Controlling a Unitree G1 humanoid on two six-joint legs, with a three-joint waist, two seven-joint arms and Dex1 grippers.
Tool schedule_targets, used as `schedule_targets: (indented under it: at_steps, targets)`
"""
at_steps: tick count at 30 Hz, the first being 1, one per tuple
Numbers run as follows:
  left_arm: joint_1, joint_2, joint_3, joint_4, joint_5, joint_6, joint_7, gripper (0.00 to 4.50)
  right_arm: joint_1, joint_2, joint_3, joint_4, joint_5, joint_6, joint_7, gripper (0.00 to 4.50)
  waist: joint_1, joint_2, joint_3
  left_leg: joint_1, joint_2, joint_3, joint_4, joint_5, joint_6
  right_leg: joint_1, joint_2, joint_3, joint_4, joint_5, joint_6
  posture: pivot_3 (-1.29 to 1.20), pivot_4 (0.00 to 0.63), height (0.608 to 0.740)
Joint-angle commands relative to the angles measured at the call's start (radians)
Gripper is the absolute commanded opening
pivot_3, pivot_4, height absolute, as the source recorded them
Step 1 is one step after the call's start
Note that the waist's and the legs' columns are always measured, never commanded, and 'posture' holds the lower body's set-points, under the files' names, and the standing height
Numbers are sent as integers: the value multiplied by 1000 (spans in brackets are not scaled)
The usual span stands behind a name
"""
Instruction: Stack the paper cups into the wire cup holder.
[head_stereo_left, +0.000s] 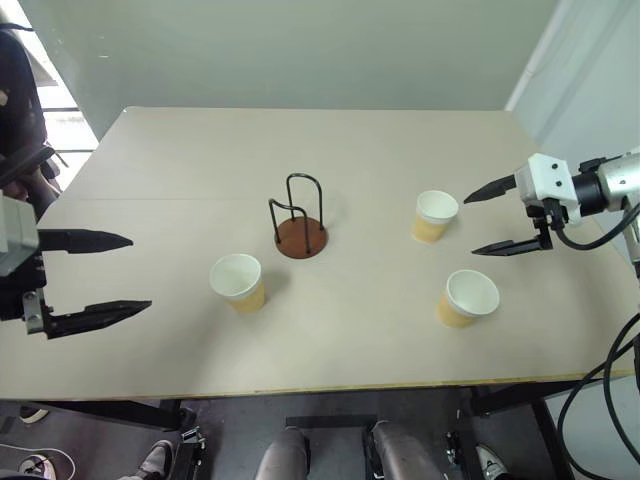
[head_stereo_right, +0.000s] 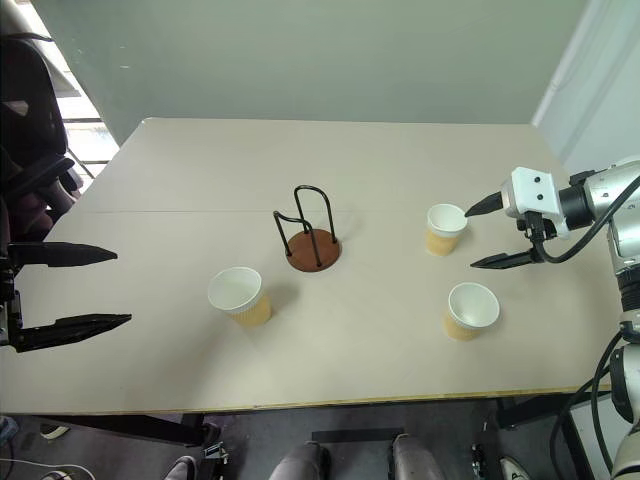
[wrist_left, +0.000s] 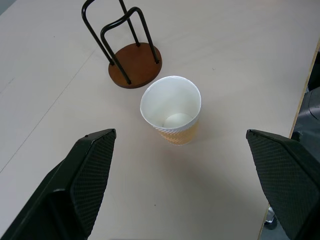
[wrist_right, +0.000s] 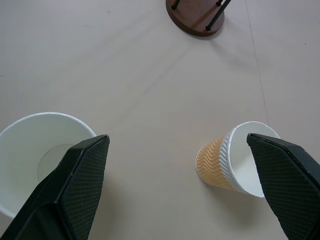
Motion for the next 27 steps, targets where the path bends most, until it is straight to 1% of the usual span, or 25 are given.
schedule_targets:
  at_steps: [1,4,8,11,13,14,16,19,20,23,24,27]
  targets:
    - [-14,3,12,-15,-12,5,10,4479,-31,-8,-35,-11,13,-5,4,4500,0,0,0,0,0,0,0,0,0,0,0,0,0,0,0,0,150,740]
    - [-18,2,12,-17,-10,5,13,4479,-27,-7,-37,-14,14,-3,4,4500,0,0,0,0,0,0,0,0,0,0,0,0,0,0,0,0,150,740]
    - [-109,4,-45,16,10,-17,128,4479,-31,-4,-37,-9,11,-5,4,4500,2,0,0,0,0,0,0,0,0,0,0,0,0,0,0,0,150,740]
    - [-269,-17,-174,62,38,-25,310,4479,-35,4,-41,-8,7,-3,4,4500,5,0,0,1,0,0,1,0,0,1,0,0,1,1,0,0,150,740]
    - [-353,-51,-264,55,25,30,403,4479,-37,11,-43,-10,9,-1,3,4500,5,1,0,2,0,0,2,1,0,2,0,0,1,2,-1,0,150,740]
    - [-380,-70,-314,43,22,70,449,4479,-37,15,-45,-13,10,1,3,4500,5,1,0,3,0,0,2,1,0,2,0,0,1,2,-1,0,150,740]
    - [-394,-101,-429,-4,51,92,502,4479,-38,22,-47,-16,8,4,1,4500,4,1,0,4,0,1,1,1,0,3,0,0,0,3,-1,0,150,740]
    - [-522,-207,-564,-40,27,187,625,4479,-35,28,-51,-22,5,8,-2,4500,7,0,1,4,0,2,1,1,0,3,0,0,0,3,-1,0,150,740]
    - [-562,-240,-613,-62,22,220,652,4479,-35,29,-53,-24,5,10,-2,4500,8,-1,1,3,0,2,1,1,-1,3,0,0,0,3,0,0,150,740]
    - [-596,-273,-719,-138,21,247,646,4479,-35,26,-59,-30,5,14,-2,4500,10,-1,1,3,0,2,2,1,-1,3,0,0,-1,5,4,0,150,740]
    - [-598,-276,-734,-152,17,252,643,4479,-35,24,-60,-31,5,14,-1,4500,9,-1,1,3,0,3,1,1,-1,3,0,0,-2,8,8,0,150,740]
    - [-631,-290,-756,-140,27,265,670,4479,-28,17,-65,-38,5,16,-1,4500,7,-1,1,4,1,6,0,2,-1,3,0,1,-2,8,9,0,150,740]
